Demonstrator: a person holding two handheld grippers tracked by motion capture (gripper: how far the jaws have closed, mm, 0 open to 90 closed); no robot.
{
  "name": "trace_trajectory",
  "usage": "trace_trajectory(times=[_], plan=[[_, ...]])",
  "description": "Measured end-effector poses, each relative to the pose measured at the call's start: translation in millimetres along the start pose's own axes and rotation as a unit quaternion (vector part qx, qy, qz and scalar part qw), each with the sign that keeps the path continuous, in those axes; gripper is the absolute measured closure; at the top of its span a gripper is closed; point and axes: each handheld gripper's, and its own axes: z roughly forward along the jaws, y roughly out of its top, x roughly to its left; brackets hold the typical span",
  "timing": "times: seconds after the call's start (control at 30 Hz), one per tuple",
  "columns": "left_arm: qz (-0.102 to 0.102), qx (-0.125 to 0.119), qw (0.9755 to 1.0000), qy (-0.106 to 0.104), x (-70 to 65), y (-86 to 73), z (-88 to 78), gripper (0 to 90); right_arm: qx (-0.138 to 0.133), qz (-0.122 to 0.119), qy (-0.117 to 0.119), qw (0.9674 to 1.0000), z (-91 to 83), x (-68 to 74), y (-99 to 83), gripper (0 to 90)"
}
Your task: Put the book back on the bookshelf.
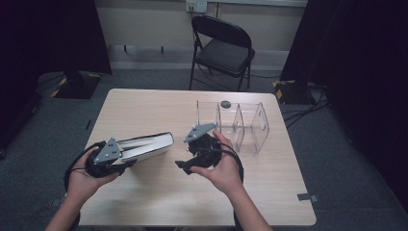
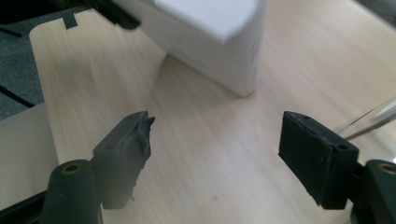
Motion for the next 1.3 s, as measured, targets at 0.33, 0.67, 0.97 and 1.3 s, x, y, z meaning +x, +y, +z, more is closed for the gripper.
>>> trace_trajectory(times=[0.33,0.67,0.97,1.3], plan=[[-0.007,0.017,0.9998,-0.002,2.0,5.6,-4.4,66.1,0.010,0.023,0.022,0.9995,46.0,0.5,-53.2,19.8],[-0.011,0.025,0.9996,-0.005,4.8,8.3,-5.9,66.8,0.030,0.042,0.024,0.9984,79.3,2.3,-91.5,19.8],[-0.031,0.024,0.9992,-0.006,5.8,9.2,-8.2,67.7,0.041,0.039,0.029,0.9980,92.7,3.8,-109.6,17.6],[-0.028,0.028,0.9991,-0.013,2.4,7.5,-16.8,69.9,0.012,0.030,0.012,0.9994,95.5,6.9,-116.1,15.5]])
